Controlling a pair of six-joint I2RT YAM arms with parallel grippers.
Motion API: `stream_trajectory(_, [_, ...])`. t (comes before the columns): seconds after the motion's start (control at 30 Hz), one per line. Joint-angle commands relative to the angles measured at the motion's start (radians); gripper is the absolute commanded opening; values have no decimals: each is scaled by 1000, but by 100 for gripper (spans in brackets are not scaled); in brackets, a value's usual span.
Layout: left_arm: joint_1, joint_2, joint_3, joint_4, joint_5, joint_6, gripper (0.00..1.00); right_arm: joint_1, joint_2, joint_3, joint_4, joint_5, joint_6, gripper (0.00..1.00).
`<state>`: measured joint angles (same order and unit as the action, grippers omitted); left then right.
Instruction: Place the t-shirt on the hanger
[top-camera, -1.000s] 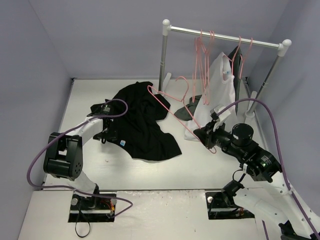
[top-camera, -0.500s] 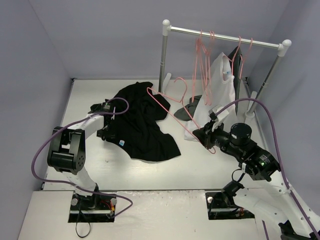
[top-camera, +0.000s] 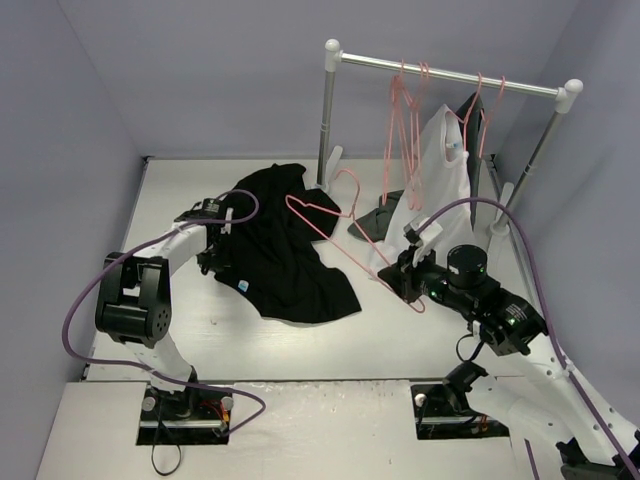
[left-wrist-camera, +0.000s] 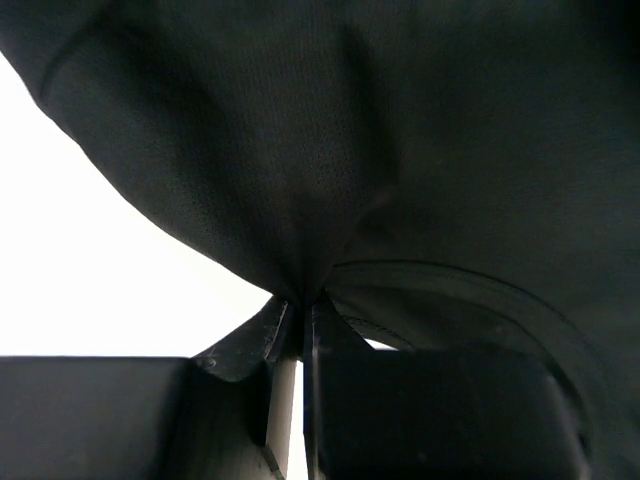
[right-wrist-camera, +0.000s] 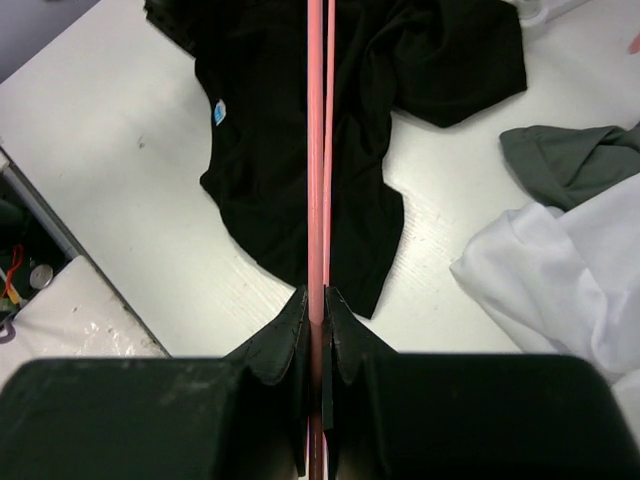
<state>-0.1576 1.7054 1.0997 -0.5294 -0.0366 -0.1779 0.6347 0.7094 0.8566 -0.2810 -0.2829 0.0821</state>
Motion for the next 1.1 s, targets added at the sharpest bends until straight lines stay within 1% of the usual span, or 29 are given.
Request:
stream_trajectory(0.0, [12,-64,136,-107,31,-19,0,38,45,-2,75,-58,8,0])
stream_trajectory(0.07, [12,-70,185,-181,37,-29,0,67,71,-5,75,-59,5,0])
stream_trajectory(0.1, [12,-70,201,-182,37,-34,0,80,80,-7,75,-58,4,0])
stream_trajectory(0.2, [13,-66,262,-281,37,-49,0,130,113,-11,80,-41,5,0])
stream_trajectory(0.23, [13,-66,279,-282,37,-49,0,131,122,-11,81,-36,5,0])
stream_trajectory(0.3, [13,-55,306,-329,38,-60,0,171,138,-11,92,-35,11,0])
stream_trajectory(0.33, [13,-52,325,-348,71,-68,0,206,159,-11,106,-28,17,0])
stream_trajectory(0.4, [13,-50,342,-362,85,-88,0,251,191,-16,128,7,34,0])
stream_trajectory(0.47, [13,-49,353,-383,103,-100,0,340,219,-21,163,56,50,0])
stream_trajectory(0.6, [13,-46,367,-417,122,-112,0,421,271,-41,250,147,76,0])
stream_trajectory(0.77, [13,-50,376,-470,139,-108,0,446,321,-53,327,245,78,0])
stream_trajectory(0.9, [13,-58,376,-503,133,-94,0,447,361,-49,357,309,37,0])
stream_trajectory(1.07, [13,-62,382,-529,144,-82,0,447,431,-30,393,307,4,0])
